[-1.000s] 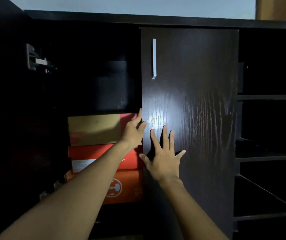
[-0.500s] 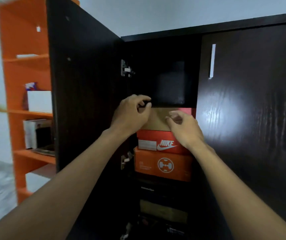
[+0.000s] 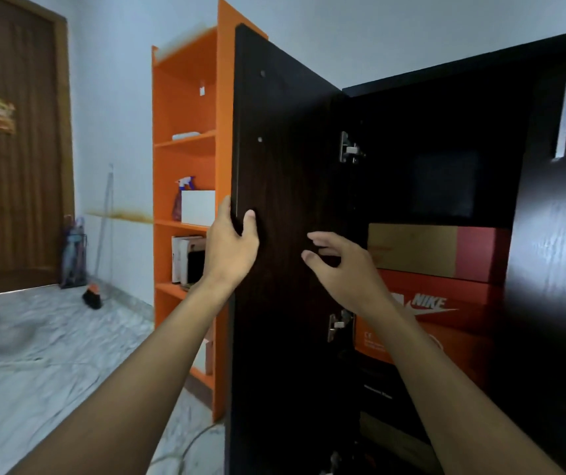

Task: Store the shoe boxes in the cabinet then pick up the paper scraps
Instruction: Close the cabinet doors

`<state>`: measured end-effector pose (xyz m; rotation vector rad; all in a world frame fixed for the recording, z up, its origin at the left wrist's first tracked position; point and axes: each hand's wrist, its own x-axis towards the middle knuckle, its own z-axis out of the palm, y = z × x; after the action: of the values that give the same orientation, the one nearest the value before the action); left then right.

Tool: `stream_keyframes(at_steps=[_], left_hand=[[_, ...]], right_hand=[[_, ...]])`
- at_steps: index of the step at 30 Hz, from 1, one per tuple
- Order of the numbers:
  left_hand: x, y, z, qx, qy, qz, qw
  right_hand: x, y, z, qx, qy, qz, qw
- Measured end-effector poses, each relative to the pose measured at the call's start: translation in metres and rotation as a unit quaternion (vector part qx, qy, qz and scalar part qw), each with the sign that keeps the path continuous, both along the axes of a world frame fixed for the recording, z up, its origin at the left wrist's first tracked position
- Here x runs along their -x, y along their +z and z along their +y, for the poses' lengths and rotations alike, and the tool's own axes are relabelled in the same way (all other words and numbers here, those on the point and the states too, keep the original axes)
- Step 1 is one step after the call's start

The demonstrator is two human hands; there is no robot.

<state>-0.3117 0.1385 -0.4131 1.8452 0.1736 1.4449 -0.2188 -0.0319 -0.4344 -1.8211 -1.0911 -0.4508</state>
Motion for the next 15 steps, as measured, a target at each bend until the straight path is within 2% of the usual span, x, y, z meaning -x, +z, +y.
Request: stream_keyframes(at_steps=[7,12,15], left_hand=[[0.019,-0.006,-0.034,-0.036,-0.056,0.012,0.998],[0.010,-0.007,-0.076,-0.107,-0.218,0.060,0.968],[-0.013,-0.005,-0.101,-0.149,-0.253,0.089,0.952]], right_hand=[[0.012,-0.022,-0.020,-0.025,0.027,-0.009,0.999],[0.027,-0.040,-0.045,-0.013,0.036,-0.056,0.998],[0.024,-0.055,-0.068,-0.053,0.011,-0.047,0.997]])
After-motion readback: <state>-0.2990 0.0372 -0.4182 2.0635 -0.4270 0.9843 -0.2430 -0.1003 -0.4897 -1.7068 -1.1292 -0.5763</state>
